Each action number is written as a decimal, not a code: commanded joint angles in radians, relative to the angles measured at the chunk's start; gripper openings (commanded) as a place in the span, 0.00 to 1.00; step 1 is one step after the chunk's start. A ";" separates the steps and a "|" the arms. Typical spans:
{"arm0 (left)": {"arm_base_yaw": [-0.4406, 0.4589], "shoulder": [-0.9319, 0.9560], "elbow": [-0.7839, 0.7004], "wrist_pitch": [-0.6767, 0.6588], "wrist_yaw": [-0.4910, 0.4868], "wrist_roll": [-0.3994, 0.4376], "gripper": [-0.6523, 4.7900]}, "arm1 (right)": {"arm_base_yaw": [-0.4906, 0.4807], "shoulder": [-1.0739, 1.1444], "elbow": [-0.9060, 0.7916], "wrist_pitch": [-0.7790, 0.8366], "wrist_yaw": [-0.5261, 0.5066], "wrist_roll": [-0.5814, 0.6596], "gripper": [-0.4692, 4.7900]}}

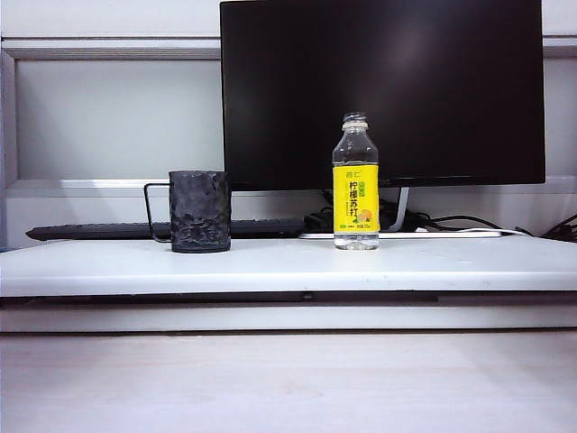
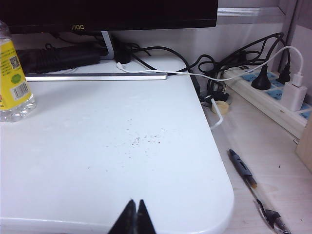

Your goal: Carefully pick up the bottle and pour some water from the bottle into the cup.

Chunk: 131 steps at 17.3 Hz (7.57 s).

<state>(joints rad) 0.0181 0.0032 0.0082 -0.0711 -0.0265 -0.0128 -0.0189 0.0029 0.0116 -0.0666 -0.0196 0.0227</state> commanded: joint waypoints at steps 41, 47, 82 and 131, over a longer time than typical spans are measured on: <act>-0.325 1.226 0.690 0.387 0.369 -0.149 1.00 | 0.315 1.498 1.056 0.220 -0.353 -0.185 1.00; -0.323 1.227 0.690 0.419 0.344 -0.092 1.00 | 0.322 1.596 1.055 0.246 -0.294 -0.185 1.00; -0.323 1.227 0.690 0.312 0.366 -0.092 1.00 | 0.328 1.800 1.056 0.543 -0.341 -0.177 0.46; -0.325 1.288 0.690 0.478 0.302 -0.074 1.00 | 0.574 2.045 1.427 0.625 -0.008 -1.132 0.46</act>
<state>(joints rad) -0.3069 1.2934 0.6956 0.3885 0.2684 -0.0830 0.5545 2.0518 1.4303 0.5137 -0.0257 -1.0985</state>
